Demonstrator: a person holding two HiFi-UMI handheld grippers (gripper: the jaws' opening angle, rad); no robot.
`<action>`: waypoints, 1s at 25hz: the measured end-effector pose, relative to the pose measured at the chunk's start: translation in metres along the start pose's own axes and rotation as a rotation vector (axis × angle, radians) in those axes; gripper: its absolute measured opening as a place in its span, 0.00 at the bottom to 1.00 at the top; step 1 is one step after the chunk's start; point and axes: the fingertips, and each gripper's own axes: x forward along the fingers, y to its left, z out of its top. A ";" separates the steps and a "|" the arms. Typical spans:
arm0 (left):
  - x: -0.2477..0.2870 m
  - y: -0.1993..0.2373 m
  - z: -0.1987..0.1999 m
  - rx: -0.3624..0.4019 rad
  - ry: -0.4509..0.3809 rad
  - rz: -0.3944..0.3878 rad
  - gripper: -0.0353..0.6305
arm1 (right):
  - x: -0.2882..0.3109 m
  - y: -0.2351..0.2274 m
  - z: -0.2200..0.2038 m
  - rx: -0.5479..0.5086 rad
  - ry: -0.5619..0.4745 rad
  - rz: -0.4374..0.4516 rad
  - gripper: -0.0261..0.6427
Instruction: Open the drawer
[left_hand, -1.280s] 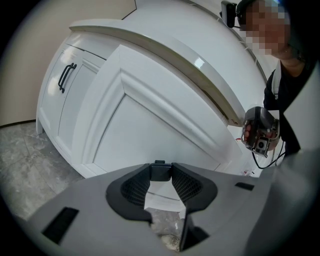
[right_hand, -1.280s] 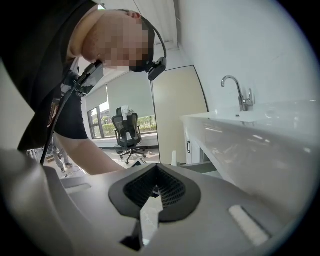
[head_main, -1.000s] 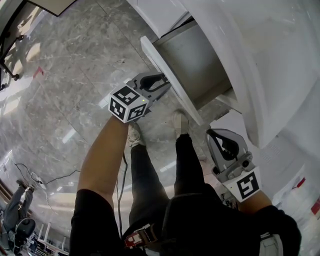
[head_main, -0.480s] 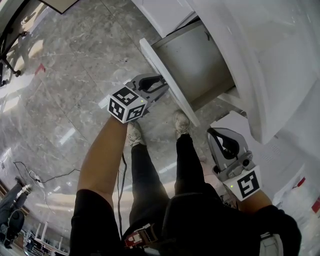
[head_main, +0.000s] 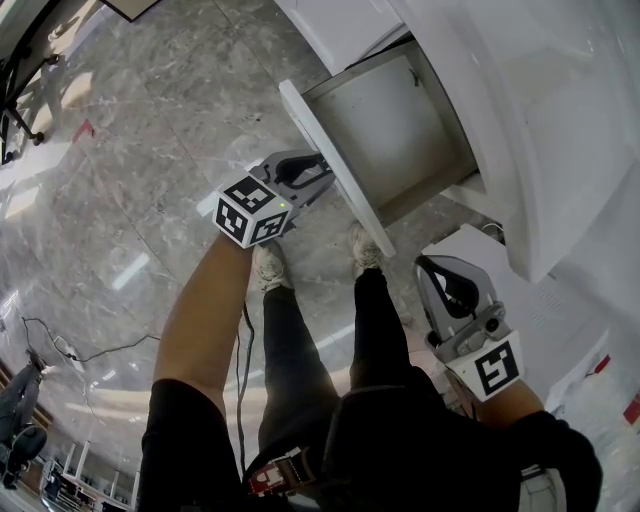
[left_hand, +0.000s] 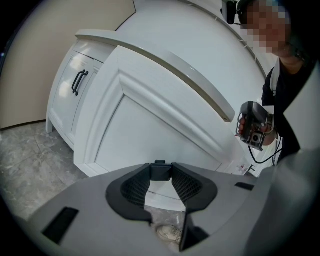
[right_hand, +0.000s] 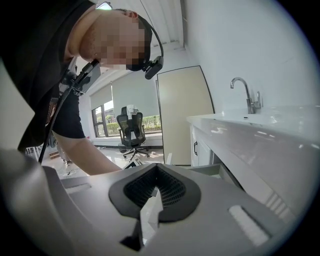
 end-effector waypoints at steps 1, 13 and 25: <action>-0.003 0.000 -0.001 0.000 0.000 0.000 0.26 | 0.001 0.003 0.001 -0.001 -0.001 0.002 0.04; -0.020 -0.004 -0.002 -0.016 -0.042 0.020 0.26 | 0.008 0.024 0.011 -0.017 0.004 0.007 0.04; -0.027 -0.003 -0.003 -0.041 -0.009 0.076 0.26 | -0.002 0.017 0.016 -0.023 -0.010 0.000 0.03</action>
